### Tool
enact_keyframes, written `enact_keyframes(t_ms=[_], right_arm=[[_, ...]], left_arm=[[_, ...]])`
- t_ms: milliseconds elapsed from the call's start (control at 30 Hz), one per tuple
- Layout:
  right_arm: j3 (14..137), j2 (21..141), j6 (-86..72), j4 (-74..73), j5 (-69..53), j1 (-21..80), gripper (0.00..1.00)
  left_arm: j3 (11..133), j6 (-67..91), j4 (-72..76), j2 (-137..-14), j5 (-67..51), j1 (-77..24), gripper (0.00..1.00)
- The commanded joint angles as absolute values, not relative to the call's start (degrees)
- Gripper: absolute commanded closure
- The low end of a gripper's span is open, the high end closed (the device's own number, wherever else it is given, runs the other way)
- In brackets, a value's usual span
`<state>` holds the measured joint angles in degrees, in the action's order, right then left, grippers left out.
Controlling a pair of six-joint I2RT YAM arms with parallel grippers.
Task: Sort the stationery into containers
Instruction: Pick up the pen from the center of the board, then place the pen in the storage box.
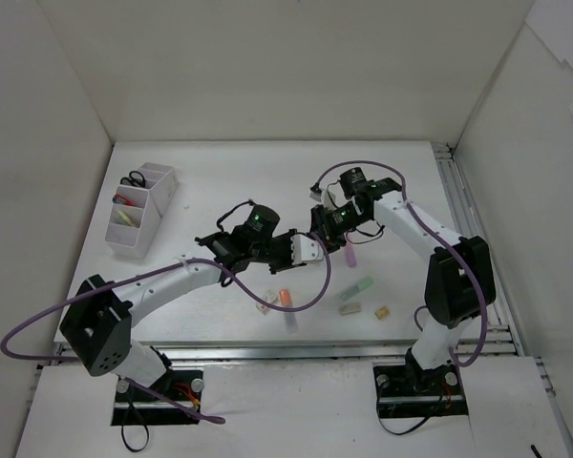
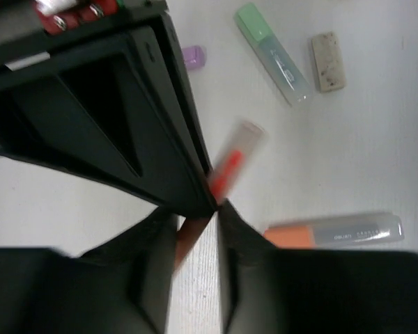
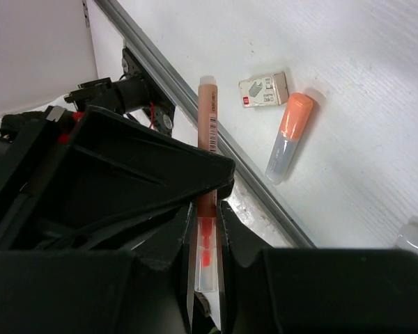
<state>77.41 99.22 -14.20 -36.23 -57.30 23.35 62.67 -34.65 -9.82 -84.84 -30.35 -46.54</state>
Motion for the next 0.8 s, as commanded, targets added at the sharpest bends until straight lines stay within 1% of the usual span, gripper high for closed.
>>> enact_keyframes(t_ms=[0,67,100,300,333,400,433,467,500,533,633,767], right_arm=[[80.59,97.65,-16.08,-35.77,-61.61,23.73,1.00],[80.86,97.12,-16.26,-35.68,-61.70,23.64,1.00],[81.21,96.95,-16.61,-35.68,-61.79,23.73,1.00],[81.91,95.63,-16.79,-35.42,-61.97,23.64,1.00],[81.91,95.63,-16.79,-35.33,-61.44,23.56,0.92],[82.00,95.27,-17.05,-35.33,-60.65,22.50,0.70],[82.00,95.10,-17.14,-35.42,-58.90,21.98,0.49],[82.09,94.49,-17.05,-35.33,-58.10,20.75,0.21],[82.35,94.31,-16.88,-35.16,-58.10,20.13,0.21],[82.61,93.35,-16.96,-34.72,-53.05,19.43,0.02],[81.83,90.54,-19.07,-31.13,-45.83,16.45,0.02],[79.03,86.06,-21.00,-29.01,-34.12,13.63,0.02]], left_arm=[[65.39,-34.37,-6.42,-84.90,-30.50,-47.02,0.86],[65.48,-34.19,-5.89,-84.99,-29.80,-47.02,0.97],[65.57,-34.19,-5.63,-85.16,-29.53,-47.02,1.00],[66.01,-33.49,-4.84,-85.52,-29.36,-47.02,1.00],[66.01,-32.96,-4.66,-85.34,-29.36,-47.02,1.00],[65.22,-32.26,-3.43,-84.29,-29.18,-46.49,1.00],[64.78,-30.86,-2.99,-83.94,-29.01,-45.54,1.00],[64.25,-29.98,-1.68,-83.41,-29.00,-44.74,1.00],[62.94,-29.19,-0.97,-82.10,-28.74,-43.08,1.00],[62.23,-26.83,1.21,-81.48,-28.31,-42.20,1.00],[58.63,-21.30,5.25,-78.14,-24.98,-37.72,1.00],[52.05,-12.60,12.38,-72.88,-10.86,-30.08,1.00]])
